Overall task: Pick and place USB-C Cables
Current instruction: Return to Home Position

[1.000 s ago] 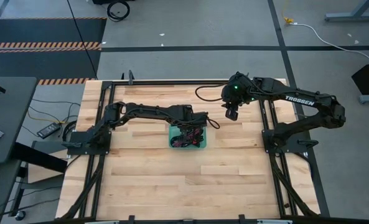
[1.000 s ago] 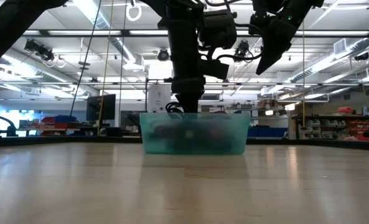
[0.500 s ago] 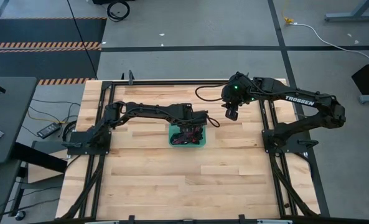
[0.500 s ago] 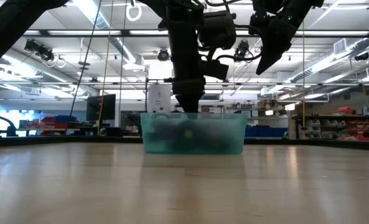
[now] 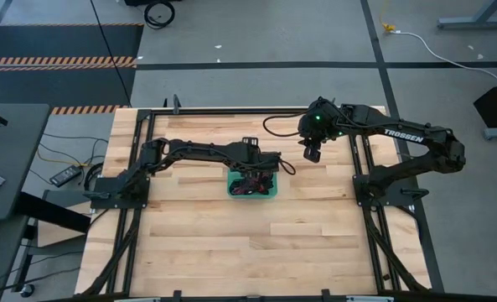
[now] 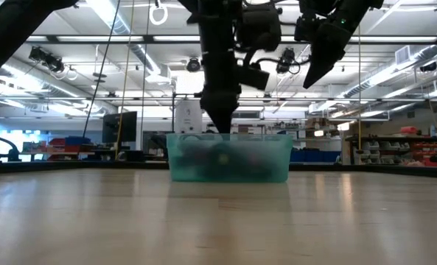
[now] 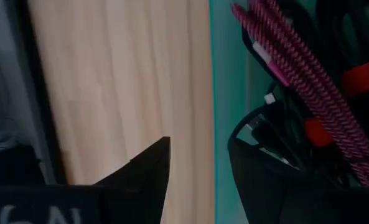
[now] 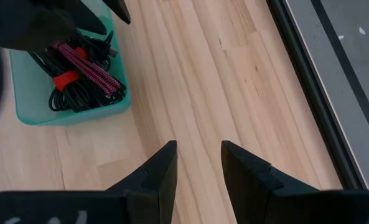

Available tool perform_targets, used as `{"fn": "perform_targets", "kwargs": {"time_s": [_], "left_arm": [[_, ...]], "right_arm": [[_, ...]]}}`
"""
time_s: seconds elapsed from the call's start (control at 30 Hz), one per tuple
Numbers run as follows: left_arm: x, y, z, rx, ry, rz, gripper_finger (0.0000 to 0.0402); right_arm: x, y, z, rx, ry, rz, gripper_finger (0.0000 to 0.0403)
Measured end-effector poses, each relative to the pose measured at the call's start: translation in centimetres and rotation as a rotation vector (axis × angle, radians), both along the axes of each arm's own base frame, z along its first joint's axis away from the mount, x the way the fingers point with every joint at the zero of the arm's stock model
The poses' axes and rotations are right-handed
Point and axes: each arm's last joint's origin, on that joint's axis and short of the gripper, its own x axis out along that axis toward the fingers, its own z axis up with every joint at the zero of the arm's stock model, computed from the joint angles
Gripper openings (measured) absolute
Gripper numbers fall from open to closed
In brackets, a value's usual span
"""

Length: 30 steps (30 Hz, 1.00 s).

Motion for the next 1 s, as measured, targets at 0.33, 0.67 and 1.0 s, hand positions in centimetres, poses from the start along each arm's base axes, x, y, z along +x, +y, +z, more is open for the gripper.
{"fn": "perform_targets", "kwargs": {"time_s": [0.33,0.67,1.0], "left_arm": [[0.3,-1.6,4.8,-0.041,-0.112,0.132,0.0174],[-1.2,-2.0,9.4,-0.195,-0.286,0.137,0.0174],[-1.8,-0.8,13.6,-0.306,-0.484,-0.004,0.0163]], "right_arm": [[-0.2,0.1,-0.1,0.023,0.017,-0.021,0.0130],[-0.7,0.5,-2.5,0.104,0.096,0.019,0.0130],[-0.9,0.9,-2.2,0.130,0.063,0.041,0.0130]]}}
